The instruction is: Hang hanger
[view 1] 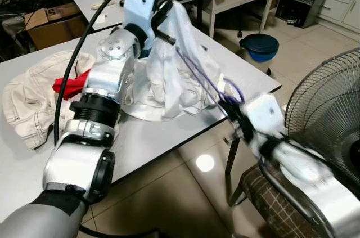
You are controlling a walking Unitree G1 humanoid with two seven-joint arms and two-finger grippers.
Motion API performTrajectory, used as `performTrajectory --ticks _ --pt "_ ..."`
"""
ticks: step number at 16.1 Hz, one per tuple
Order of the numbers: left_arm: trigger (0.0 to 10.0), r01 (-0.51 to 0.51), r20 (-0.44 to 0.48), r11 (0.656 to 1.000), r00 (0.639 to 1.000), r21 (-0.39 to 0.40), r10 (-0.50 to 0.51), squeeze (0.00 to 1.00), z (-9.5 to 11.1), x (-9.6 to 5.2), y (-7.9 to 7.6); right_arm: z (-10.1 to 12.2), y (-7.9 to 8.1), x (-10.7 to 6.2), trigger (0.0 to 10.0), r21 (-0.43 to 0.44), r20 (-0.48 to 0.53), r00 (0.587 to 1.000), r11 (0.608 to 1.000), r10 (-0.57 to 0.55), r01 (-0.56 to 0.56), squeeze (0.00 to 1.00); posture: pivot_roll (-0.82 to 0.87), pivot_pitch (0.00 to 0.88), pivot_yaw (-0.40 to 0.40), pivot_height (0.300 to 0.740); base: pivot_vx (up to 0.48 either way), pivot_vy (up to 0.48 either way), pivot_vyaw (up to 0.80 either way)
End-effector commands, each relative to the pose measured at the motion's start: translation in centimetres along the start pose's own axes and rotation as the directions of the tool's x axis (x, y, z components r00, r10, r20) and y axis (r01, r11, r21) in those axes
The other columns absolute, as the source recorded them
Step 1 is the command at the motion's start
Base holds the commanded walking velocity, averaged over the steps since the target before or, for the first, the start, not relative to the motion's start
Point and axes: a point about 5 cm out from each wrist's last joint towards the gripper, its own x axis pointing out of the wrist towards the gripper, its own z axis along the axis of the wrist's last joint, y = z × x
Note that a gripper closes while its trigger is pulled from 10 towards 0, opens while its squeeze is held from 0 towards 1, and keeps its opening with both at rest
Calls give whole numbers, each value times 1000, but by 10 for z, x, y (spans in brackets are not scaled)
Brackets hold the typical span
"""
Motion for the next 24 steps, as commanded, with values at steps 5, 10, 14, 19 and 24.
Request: performTrajectory --ticks 5,10,14,19,24 --pt "0 83 -10 996 996 -32 -84 0 -3 3 -25 1 -3 21 10000 187 4 999 981 -47 46 0 -156 0 117 740 0 0 0" --pt "0 -47 -28 999 999 5 47 0 -2 3 -10 7 -4 13 10000 542 58 961 817 -269 196 0 -153 0 121 740 0 0 0" --pt "0 -89 -34 996 995 26 90 0 -1 1 0 -1 -20 1 10000 757 23 899 594 -438 270 0 -158 0 131 740 0 0 0" --pt "0 -101 -18 989 995 108 103 0 2 -2 15 -26 -5 -3 10000 842 -160 934 449 -319 298 0 -165 0 129 740 0 0 0" --pt "0 44 118 992 991 119 -58 0 25 2 -1 -33 -4 1 10000 870 -211 948 396 -240 294 0 -170 0 128 740 0 0 0"
